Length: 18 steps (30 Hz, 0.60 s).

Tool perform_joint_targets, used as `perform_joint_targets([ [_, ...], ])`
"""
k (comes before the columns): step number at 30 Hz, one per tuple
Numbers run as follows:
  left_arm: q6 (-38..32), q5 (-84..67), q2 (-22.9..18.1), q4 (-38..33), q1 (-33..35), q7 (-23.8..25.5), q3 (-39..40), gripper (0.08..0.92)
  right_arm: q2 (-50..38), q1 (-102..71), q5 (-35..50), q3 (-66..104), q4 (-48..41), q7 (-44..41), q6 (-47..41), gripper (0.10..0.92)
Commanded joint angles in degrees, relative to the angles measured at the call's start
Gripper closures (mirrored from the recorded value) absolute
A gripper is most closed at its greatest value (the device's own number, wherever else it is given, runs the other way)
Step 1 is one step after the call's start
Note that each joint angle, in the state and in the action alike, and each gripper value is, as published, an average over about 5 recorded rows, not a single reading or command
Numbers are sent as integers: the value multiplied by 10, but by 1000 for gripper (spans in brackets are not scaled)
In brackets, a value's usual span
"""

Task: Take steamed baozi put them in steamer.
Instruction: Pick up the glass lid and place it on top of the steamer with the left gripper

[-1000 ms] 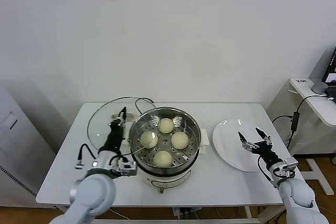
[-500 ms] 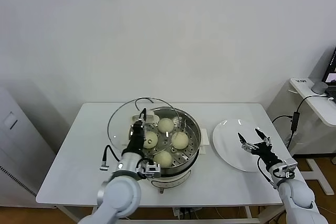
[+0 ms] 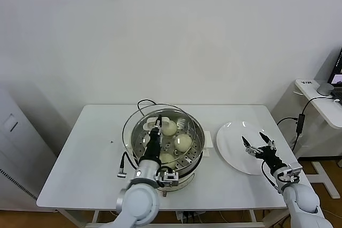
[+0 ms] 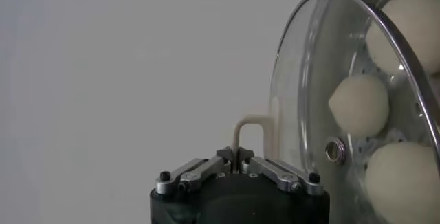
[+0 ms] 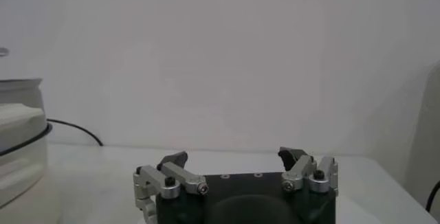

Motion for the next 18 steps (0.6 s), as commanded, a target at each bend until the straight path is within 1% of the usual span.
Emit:
perform_joint_targets([
  [1,-1,15,-20,12,0,-4,17,895,0,0,0,1,-1,0,1,203],
  [18,-13,13,-29,39,3,-15,20,895,2,-2,0,3,-2,-2,2,203],
])
